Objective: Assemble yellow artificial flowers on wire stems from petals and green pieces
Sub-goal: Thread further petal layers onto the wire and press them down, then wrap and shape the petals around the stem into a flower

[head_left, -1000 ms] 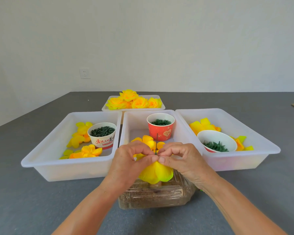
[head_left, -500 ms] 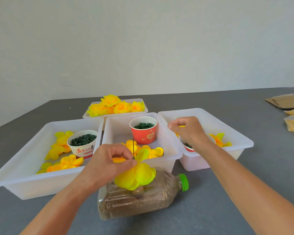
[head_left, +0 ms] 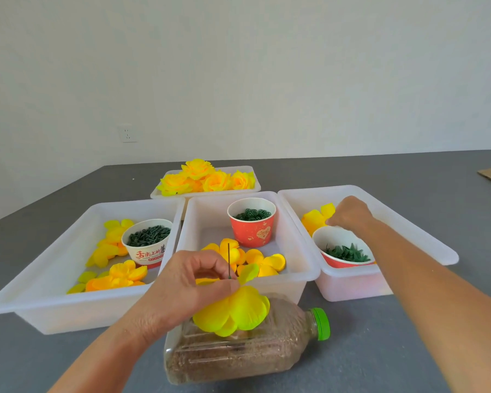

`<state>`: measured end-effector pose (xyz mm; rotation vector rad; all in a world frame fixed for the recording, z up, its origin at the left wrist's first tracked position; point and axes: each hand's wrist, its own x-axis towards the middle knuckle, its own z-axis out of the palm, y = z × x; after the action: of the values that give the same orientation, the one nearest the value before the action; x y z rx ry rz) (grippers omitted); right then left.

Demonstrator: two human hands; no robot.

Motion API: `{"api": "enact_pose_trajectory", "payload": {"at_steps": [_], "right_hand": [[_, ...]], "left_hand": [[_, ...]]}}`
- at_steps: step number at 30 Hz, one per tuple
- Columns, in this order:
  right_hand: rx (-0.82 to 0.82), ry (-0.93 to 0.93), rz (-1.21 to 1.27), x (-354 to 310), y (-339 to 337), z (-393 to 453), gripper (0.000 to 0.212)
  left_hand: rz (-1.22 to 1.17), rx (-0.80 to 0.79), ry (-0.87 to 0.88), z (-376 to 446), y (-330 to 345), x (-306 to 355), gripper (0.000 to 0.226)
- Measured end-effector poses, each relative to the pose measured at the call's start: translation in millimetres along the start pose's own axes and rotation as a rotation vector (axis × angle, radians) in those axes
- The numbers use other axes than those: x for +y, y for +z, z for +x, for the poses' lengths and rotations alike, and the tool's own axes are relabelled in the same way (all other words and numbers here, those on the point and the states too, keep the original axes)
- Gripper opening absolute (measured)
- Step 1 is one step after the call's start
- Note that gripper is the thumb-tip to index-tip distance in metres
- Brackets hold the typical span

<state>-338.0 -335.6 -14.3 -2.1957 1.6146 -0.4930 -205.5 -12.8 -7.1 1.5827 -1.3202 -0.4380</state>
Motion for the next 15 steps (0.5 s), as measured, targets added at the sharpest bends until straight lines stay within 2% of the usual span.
{"api": "enact_pose_trajectory", "payload": {"at_steps": [4, 8, 11, 15], "right_hand": [[0.011, 0.023, -0.004, -1.2, 9.5, 6.7, 0.033], [-0.005, 0.028, -0.093, -7.5, 14.6, 10.7, 0.016], [-0.09, 0.024, -0.146, -10.4, 17.8, 12.8, 0.022], [-0.034, 0.047, -0.032, -6.0, 23.0, 16.2, 0.022]], "left_hand": [[-0.016, -0.009, 0.033, -1.2, 1.6, -2.1, 0.012], [-0.058, -0.004, 0.054, -1.0, 0.7, -5.5, 0.012], [-0.064, -0.004, 0.065, -1.6, 1.4, -5.8, 0.009], [-0.078, 0.001, 0.056, -3.6, 2.5, -4.7, 0.011]]}}
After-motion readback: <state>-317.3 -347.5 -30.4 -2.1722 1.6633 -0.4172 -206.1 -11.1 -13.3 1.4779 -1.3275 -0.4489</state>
